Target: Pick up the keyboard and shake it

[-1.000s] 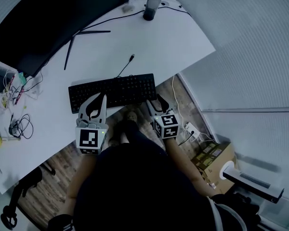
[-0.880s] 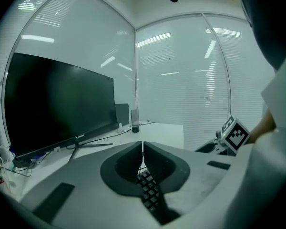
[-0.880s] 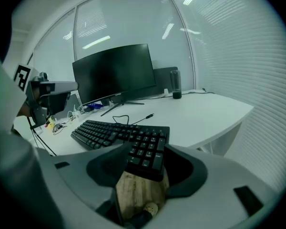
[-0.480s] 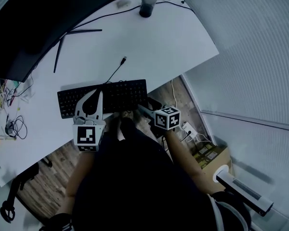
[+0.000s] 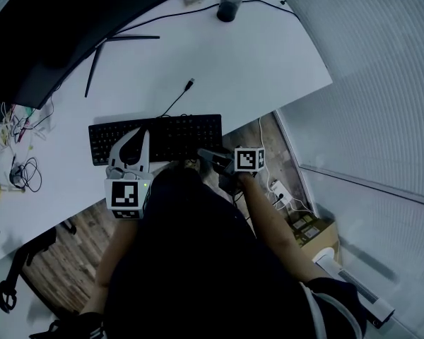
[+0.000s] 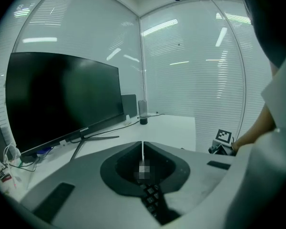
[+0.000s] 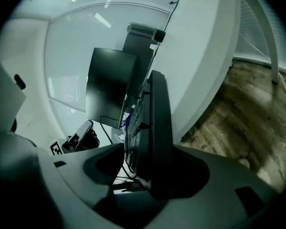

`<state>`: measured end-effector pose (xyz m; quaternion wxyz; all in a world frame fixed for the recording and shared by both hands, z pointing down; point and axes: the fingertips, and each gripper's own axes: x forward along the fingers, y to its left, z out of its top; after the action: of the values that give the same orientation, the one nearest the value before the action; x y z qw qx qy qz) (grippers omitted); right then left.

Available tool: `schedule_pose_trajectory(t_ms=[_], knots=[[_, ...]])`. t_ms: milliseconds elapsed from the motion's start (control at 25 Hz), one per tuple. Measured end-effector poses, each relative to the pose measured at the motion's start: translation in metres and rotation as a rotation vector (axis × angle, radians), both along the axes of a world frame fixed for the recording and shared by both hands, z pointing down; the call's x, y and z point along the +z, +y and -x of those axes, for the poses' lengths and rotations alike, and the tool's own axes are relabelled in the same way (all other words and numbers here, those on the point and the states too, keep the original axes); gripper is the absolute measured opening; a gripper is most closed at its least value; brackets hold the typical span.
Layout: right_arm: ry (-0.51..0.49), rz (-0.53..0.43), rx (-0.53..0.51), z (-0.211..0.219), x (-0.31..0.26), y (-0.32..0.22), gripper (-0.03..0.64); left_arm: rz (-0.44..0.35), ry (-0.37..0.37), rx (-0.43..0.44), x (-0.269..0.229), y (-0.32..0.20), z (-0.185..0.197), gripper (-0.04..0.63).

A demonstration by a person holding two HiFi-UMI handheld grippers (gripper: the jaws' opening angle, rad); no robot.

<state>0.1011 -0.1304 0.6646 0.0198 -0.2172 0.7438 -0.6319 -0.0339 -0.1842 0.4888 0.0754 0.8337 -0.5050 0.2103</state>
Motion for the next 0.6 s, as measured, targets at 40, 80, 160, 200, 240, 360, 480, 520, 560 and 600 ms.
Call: schedule_pose_trajectory(t_ms=[40, 80, 160, 200, 240, 360, 480, 520, 560, 600], knots=[[-0.002, 0.021, 0.001, 0.000, 0.001, 0.000, 0.275, 0.005, 0.001, -0.004, 0.001, 0.001, 0.003, 0.031], [0.002, 0.042, 0.000, 0.000, 0.002, 0.001, 0.245, 0.009, 0.001, -0.007, 0.002, 0.003, 0.006, 0.031], [0.023, 0.082, -0.013, -0.001, 0.003, 0.003, 0.235, 0.017, 0.000, -0.010, 0.003, 0.004, 0.013, 0.031], [0.037, 0.093, -0.024, -0.001, 0.001, 0.004, 0.231, 0.019, -0.001, -0.008, 0.003, 0.003, 0.016, 0.031], [0.045, 0.096, -0.035, 0.000, -0.002, 0.004, 0.218, 0.019, 0.000, -0.005, 0.002, 0.003, 0.018, 0.031], [0.018, 0.074, -0.049, 0.001, -0.020, 0.006, 0.143, 0.020, 0.004, 0.005, 0.000, 0.002, 0.024, 0.031], [-0.015, 0.031, -0.053, 0.005, -0.037, 0.007, 0.120, 0.020, 0.009, 0.019, -0.003, 0.000, 0.024, 0.031], [-0.035, 0.020, -0.056, 0.007, -0.043, 0.007, 0.113, 0.020, 0.011, 0.024, -0.004, 0.000, 0.023, 0.031], [-0.060, 0.012, -0.055, 0.009, -0.048, 0.007, 0.104, 0.021, 0.014, 0.029, -0.004, 0.000, 0.022, 0.031], [-0.085, 0.003, -0.051, 0.010, -0.053, 0.008, 0.098, 0.022, 0.016, 0.034, -0.005, 0.001, 0.021, 0.031]])
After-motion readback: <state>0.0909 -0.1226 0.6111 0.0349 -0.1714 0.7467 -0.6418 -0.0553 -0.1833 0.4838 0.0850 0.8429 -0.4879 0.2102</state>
